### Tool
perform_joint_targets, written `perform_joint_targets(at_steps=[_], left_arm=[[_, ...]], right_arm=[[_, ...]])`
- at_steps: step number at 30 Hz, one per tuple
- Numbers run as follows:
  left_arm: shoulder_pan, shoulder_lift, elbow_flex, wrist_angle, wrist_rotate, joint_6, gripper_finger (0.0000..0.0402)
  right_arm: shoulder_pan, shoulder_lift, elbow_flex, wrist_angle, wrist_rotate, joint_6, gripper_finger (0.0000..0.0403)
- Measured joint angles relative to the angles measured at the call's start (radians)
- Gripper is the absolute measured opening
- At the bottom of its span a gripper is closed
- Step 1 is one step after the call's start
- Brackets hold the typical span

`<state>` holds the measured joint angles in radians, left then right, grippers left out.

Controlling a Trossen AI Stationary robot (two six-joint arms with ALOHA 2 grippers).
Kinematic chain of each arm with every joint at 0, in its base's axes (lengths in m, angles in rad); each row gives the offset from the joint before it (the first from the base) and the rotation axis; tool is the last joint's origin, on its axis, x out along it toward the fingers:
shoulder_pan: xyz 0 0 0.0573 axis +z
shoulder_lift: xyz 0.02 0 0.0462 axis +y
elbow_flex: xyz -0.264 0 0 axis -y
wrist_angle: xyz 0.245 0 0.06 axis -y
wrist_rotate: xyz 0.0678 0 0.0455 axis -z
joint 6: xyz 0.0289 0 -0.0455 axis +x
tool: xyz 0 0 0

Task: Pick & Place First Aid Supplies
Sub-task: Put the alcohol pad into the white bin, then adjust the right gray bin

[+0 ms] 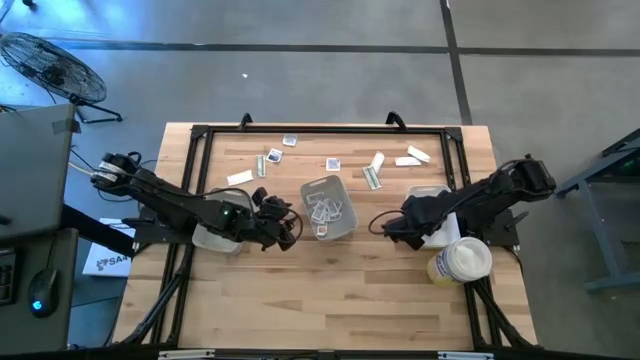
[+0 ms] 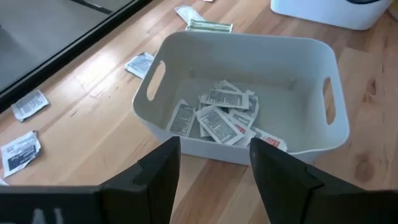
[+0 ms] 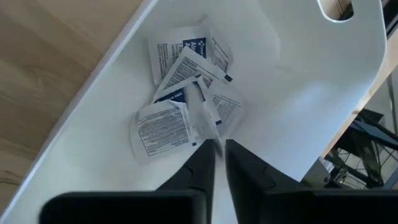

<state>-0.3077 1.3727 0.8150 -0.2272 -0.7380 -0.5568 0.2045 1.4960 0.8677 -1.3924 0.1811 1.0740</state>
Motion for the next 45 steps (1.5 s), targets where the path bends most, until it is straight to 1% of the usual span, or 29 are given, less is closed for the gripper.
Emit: perform_joint_targets(at_steps=[4, 7, 10, 13, 16, 19, 21, 25, 27, 29, 33, 36, 41, 43, 45], left_arm=[[0.000, 0.000, 0.000, 0.000, 0.022, -0.008, 0.0190], [0.000, 0.000, 0.000, 0.000, 0.029, -0.009, 0.0190], [0.000, 0.000, 0.000, 0.001, 0.028, -0.009, 0.0190], [0.000, 0.000, 0.000, 0.001, 0.015, -0.009, 0.0190], [0.000, 0.000, 0.000, 0.001, -0.002, -0.009, 0.0190], [0.000, 0.000, 0.000, 0.001, -0.012, -0.009, 0.0190], [0.000, 0.000, 0.000, 0.001, -0.013, -0.009, 0.0190], [0.000, 0.000, 0.000, 0.001, -0.013, -0.011, 0.0190], [0.000, 0.000, 0.000, 0.001, -0.013, -0.020, 0.0190], [0.000, 0.000, 0.000, 0.001, -0.012, -0.024, 0.0190], [0.000, 0.000, 0.000, 0.001, -0.008, -0.025, 0.0190], [0.000, 0.000, 0.000, 0.001, -0.008, -0.029, 0.0190], [0.000, 0.000, 0.000, 0.002, -0.008, -0.038, 0.0190], [0.000, 0.000, 0.000, 0.001, -0.008, -0.043, 0.0190], [0.000, 0.000, 0.000, 0.000, -0.008, -0.043, 0.0190]], right_arm=[[-0.012, 0.000, 0.001, 0.002, -0.007, -0.003, 0.0070], [-0.015, 0.000, 0.019, -0.017, -0.005, -0.035, 0.0095], [-0.014, 0.000, 0.090, -0.066, 0.072, -0.060, 0.0104], [-0.014, 0.000, 0.196, -0.071, 0.189, -0.117, 0.0096], [-0.019, 0.000, 0.285, 0.044, 0.282, -0.230, 0.0083], [-0.022, 0.000, 0.319, 0.290, 0.314, -0.434, 0.0074], [-0.022, 0.000, 0.309, 0.506, 0.284, -0.594, 0.0070], [-0.022, 0.005, 0.240, 0.930, 0.093, -0.841, 0.0069], [-0.022, 0.015, 0.204, 1.073, 0.002, -0.924, 0.0069], [-0.021, 0.025, 0.171, 1.164, -0.066, -0.995, 0.0069], [-0.033, 0.065, 0.139, 1.235, -0.114, -1.061, 0.0076], [-0.050, 0.103, 0.137, 1.239, -0.137, -1.084, 0.0097], [-0.086, 0.141, 0.137, 1.232, -0.105, -1.100, 0.0139], [-0.096, 0.142, 0.137, 1.223, -0.118, -1.101, 0.0151], [-0.103, 0.142, 0.137, 1.199, -0.154, -1.102, 0.0159]])
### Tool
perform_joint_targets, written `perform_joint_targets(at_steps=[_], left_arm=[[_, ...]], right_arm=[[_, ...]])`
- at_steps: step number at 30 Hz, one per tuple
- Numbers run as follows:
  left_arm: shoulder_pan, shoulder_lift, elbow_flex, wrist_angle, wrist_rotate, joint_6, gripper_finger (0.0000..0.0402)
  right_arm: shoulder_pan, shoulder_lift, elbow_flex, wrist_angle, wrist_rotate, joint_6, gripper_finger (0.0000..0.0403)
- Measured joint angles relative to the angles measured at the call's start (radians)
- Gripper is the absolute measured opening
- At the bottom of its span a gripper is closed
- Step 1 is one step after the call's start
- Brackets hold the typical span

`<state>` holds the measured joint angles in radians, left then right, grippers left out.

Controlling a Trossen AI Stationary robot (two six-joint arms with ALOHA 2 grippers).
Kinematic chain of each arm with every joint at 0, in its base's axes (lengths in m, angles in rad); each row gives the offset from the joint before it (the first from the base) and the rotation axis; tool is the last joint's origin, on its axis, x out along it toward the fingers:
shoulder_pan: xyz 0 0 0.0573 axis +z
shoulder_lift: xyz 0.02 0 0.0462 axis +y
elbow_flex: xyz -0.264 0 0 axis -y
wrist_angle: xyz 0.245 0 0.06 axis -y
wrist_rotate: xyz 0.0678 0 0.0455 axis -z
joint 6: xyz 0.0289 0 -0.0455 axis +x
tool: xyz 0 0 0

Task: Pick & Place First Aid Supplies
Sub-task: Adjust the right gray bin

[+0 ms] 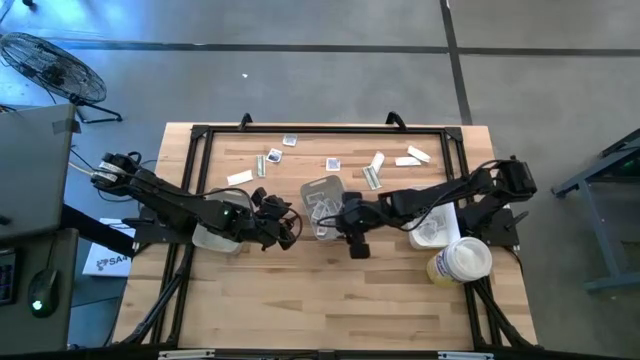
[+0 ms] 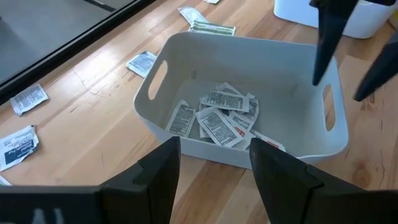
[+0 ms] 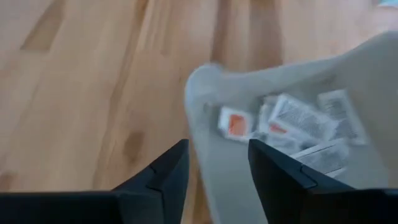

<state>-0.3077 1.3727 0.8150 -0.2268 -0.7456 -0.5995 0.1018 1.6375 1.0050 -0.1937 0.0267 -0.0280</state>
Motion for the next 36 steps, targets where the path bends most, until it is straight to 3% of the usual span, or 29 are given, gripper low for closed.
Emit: perform_joint_targets(at_steps=[7, 29, 36], left_arm=[[0.000, 0.000, 0.000, -0.001, -0.004, 0.000, 0.0190], [0.000, 0.000, 0.000, -0.008, -0.008, 0.000, 0.0190], [0.000, 0.000, 0.000, -0.008, -0.008, 0.000, 0.0190]], right_arm=[[-0.006, 0.014, -0.002, -0.174, -0.005, 0.010, 0.0164], [0.026, 0.018, -0.001, -0.095, -0.349, 0.211, 0.0145], [0.038, 0.011, 0.030, -0.056, -0.315, 0.199, 0.0147]])
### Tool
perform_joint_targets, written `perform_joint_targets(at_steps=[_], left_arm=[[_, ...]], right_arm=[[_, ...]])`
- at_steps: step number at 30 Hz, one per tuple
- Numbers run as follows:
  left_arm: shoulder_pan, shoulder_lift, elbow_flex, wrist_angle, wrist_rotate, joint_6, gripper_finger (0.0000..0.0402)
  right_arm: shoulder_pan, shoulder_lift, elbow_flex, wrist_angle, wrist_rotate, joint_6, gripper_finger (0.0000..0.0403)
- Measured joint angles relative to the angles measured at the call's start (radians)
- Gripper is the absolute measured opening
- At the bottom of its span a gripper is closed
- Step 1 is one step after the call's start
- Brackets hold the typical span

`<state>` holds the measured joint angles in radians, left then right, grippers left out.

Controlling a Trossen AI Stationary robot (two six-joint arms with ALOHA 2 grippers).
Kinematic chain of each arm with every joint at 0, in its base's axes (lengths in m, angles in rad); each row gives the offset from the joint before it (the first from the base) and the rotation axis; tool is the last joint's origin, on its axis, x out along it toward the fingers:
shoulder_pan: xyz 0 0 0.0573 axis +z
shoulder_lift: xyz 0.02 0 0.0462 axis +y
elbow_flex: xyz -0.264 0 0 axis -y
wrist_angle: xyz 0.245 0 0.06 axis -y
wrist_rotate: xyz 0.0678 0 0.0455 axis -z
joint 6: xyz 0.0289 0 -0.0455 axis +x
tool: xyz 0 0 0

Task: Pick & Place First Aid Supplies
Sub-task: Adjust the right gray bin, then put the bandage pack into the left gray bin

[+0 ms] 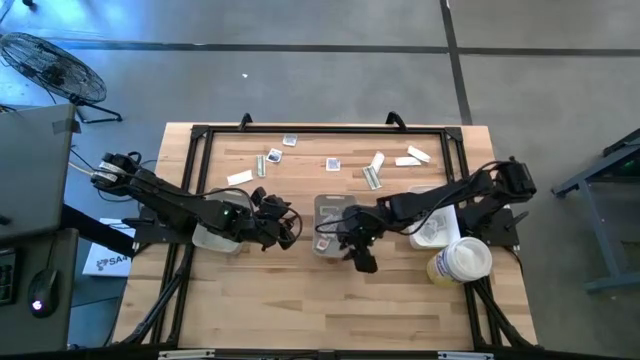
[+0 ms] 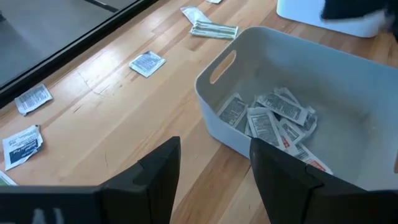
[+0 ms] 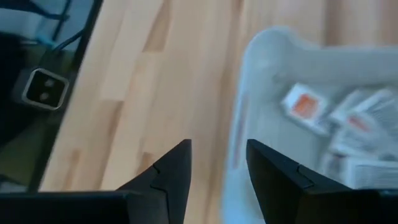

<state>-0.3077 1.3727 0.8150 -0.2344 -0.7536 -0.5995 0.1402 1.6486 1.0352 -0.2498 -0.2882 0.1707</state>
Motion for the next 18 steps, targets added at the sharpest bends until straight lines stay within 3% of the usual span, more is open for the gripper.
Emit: perform_joint_targets(at_steps=[3, 11, 15, 18], left_arm=[[0.000, 0.000, 0.000, 0.000, 0.000, 0.001, 0.0190], [0.000, 0.000, 0.000, 0.000, -0.019, 0.014, 0.0190], [0.000, 0.000, 0.000, 0.000, -0.020, 0.015, 0.0190], [0.000, 0.000, 0.000, 0.000, -0.021, 0.015, 0.0190]], right_arm=[[-0.018, -0.032, 0.042, -0.068, 0.082, -0.043, 0.0145], [-0.159, -0.152, 0.125, -0.327, 0.521, -0.098, 0.0142], [-0.310, -0.178, 0.100, -0.414, 0.550, -0.005, 0.0142], [-0.431, -0.177, 0.046, -0.393, 0.498, 0.080, 0.0142]])
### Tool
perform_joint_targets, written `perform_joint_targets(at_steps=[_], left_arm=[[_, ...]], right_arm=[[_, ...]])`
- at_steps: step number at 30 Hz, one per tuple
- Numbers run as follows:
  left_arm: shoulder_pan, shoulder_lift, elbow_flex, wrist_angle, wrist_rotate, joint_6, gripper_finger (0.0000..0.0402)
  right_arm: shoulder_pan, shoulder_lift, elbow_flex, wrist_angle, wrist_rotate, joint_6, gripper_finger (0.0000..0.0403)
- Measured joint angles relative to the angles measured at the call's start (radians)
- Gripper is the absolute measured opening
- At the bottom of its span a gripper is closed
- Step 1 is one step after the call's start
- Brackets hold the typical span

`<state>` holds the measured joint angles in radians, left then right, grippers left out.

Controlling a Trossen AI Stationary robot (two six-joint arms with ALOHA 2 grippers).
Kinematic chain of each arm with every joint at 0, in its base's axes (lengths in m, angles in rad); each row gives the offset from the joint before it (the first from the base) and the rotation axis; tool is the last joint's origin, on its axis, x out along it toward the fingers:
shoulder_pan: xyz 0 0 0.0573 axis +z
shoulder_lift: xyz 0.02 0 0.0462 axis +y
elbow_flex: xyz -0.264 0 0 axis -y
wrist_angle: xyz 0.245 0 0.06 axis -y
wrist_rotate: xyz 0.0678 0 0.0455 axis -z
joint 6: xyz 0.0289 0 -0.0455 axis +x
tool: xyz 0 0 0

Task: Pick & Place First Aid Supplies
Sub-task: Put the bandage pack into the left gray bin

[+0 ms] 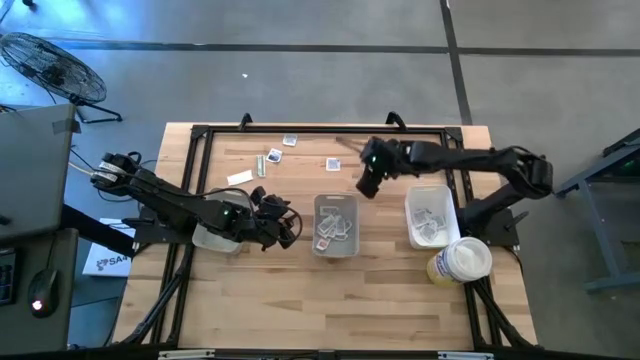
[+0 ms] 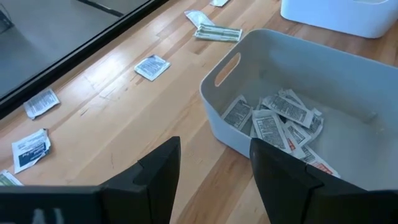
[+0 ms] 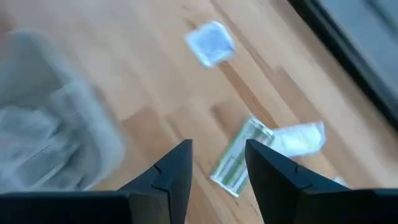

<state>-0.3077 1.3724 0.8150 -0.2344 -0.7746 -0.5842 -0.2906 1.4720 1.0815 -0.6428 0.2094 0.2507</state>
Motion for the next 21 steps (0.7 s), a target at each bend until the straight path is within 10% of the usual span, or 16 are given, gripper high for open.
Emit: perform_joint_targets(at_steps=[21], left_arm=[[0.000, 0.000, 0.000, 0.001, -0.010, 0.001, 0.0190]], right_arm=[[-0.325, 0.259, -0.101, 0.211, -0.165, 0.038, 0.0129]])
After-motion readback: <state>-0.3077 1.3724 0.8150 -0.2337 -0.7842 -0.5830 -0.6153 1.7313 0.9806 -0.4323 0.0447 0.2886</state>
